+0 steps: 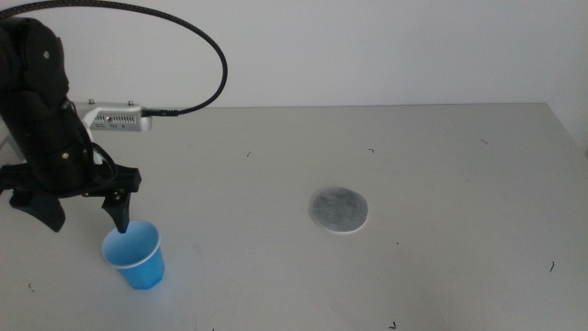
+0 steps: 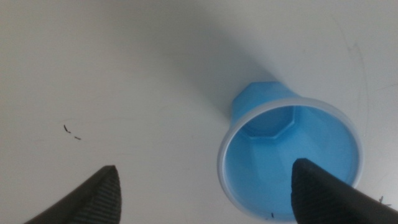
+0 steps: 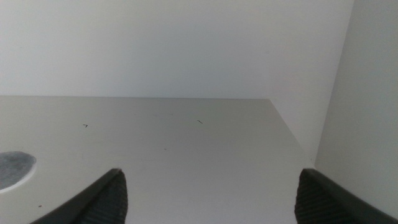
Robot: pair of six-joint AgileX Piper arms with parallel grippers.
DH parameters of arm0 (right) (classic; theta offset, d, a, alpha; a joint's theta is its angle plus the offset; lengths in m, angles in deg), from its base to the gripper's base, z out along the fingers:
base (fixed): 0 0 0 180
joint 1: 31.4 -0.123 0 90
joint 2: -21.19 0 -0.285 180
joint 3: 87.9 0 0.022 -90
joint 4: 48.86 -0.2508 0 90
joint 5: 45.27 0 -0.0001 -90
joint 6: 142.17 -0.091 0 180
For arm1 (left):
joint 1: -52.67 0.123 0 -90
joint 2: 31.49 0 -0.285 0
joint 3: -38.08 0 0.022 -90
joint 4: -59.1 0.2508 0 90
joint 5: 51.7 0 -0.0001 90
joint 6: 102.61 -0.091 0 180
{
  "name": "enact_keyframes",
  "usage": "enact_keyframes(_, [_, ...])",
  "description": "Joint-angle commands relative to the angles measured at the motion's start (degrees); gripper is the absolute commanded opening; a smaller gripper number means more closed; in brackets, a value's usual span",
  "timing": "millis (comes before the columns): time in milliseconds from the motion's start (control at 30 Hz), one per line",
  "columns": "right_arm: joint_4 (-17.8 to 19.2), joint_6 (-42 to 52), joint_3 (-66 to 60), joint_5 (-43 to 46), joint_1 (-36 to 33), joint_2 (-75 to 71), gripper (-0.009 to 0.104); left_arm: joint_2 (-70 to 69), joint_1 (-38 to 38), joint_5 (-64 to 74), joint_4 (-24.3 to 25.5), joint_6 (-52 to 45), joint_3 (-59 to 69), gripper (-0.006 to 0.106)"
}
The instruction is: Place an empty cup on a cup mat.
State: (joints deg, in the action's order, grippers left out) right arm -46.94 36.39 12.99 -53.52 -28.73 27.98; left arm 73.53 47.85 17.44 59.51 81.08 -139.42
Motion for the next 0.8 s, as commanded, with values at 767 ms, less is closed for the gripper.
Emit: enact_keyframes(767, [0.52,0.49,0.66,4.48,-0.06,-1.1,0.094,5.58,-0.45,-5.24,-1.45,-1.0,2.8,0.065])
